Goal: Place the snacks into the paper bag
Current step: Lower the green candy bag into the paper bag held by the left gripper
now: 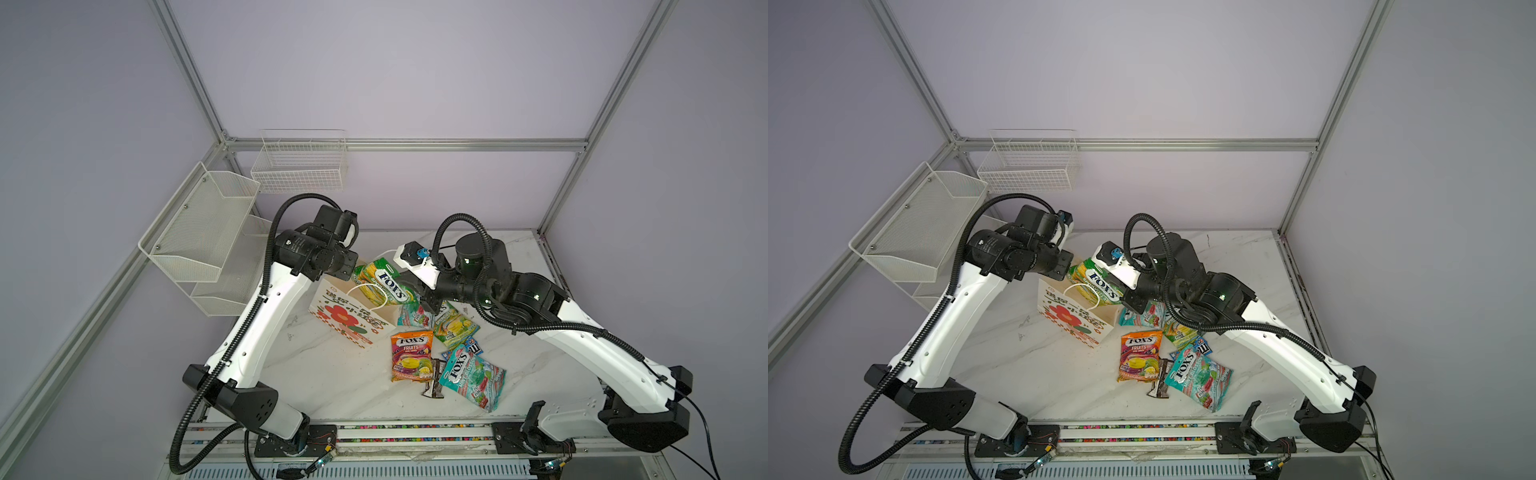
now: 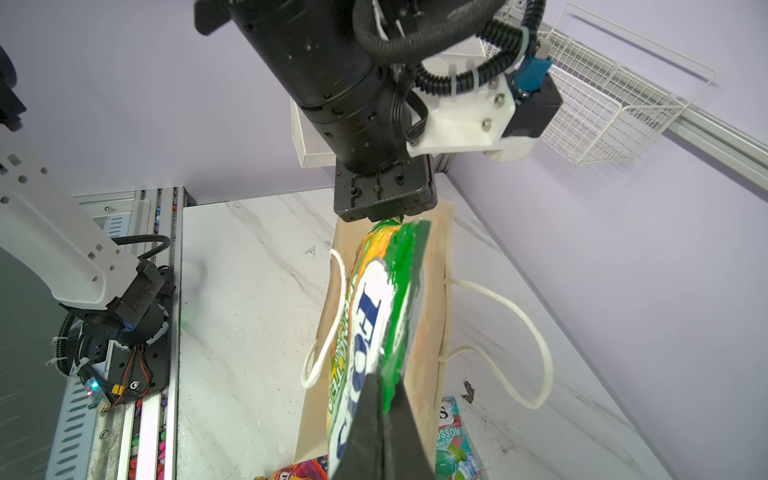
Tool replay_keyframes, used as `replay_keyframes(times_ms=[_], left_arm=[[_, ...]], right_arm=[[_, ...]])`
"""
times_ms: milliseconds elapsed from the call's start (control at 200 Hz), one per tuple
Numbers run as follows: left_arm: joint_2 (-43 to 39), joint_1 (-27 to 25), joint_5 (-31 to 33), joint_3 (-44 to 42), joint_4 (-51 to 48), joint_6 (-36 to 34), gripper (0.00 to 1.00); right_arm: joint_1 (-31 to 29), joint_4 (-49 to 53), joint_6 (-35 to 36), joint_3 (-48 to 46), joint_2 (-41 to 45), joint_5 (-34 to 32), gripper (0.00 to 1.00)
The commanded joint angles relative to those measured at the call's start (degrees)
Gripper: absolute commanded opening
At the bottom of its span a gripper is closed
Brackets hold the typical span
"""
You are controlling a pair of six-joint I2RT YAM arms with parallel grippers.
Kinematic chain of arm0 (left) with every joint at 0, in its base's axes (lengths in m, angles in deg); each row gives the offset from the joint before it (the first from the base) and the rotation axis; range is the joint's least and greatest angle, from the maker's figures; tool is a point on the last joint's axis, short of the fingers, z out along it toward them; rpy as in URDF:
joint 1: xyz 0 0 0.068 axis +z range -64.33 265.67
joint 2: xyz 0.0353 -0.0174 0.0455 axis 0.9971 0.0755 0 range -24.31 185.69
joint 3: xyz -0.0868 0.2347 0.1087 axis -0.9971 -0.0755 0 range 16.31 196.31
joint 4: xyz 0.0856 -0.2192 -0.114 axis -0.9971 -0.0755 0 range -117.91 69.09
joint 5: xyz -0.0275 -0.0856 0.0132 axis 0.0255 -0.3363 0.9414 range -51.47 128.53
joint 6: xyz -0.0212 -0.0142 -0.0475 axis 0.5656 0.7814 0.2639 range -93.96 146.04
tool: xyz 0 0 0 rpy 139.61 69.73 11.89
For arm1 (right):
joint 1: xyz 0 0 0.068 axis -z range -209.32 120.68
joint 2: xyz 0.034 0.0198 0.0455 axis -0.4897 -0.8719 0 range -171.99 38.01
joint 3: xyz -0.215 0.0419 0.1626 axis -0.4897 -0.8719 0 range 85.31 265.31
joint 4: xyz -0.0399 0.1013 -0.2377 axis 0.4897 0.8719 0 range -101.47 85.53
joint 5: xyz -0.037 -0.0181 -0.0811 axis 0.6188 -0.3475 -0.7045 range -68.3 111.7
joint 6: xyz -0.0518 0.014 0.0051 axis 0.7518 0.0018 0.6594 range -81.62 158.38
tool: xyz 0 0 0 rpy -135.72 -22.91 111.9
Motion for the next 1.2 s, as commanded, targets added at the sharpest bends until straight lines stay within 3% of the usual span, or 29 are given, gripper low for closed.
replay_keyframes(times_ms=[0,380,845,1195], left_arm=[[-2.2,-0.2,-0.6,-0.1,0.9,-0.9,0.00],[-2.1,-0.3,-0.6,0.0,0.8,-0.8,0.00],[-2.0,-0.4,-0.6,-0.5,0.9,-0.5,0.00],[-1.9,-0.4,-0.3,-0.9,0.8,-0.5,0.00]], right_arm=[[-0.3,-3.1,0.3,-0.1,-0.4,-1.4,0.00],[-0.3,-3.2,0.0,-0.4,-0.4,-3.5,0.00],[-0.3,-2.9,-5.4,4.4,-7.2,-7.4,0.00],[-0.3,-7.0,-8.9,3.9,-4.0,-13.1,0.00]])
